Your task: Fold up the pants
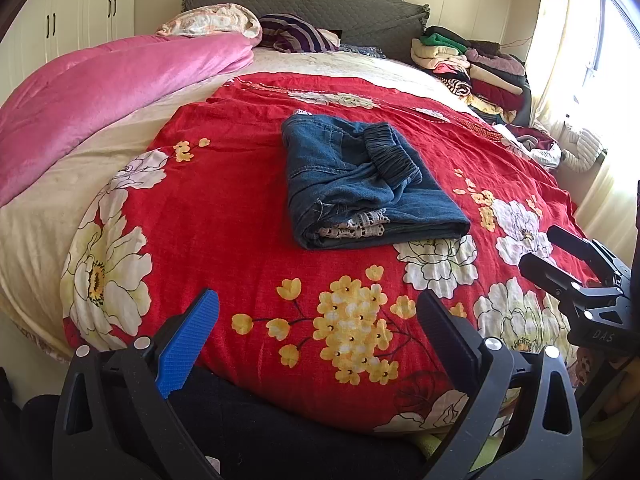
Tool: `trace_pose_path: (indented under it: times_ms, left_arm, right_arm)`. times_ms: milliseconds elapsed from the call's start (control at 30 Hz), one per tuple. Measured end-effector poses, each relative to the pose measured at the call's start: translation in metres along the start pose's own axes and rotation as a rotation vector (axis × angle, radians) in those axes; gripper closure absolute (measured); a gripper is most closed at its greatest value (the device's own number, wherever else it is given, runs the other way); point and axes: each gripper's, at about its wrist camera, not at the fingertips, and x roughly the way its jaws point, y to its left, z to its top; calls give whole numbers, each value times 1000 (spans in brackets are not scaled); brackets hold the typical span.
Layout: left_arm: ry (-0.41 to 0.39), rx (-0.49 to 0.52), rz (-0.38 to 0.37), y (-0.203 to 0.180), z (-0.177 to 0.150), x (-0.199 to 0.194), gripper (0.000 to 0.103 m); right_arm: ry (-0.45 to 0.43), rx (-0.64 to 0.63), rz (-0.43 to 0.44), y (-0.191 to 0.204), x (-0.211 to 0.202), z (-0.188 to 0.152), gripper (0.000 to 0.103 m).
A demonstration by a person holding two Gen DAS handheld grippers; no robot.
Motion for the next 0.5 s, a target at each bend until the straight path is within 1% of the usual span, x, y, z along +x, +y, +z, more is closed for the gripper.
trace_pose_path:
  times_ms: [500]
  left_arm:
    - [4,5,0,-2,0,-2,4]
  right_arm:
    - [2,-1,-1,-1,0,0,9]
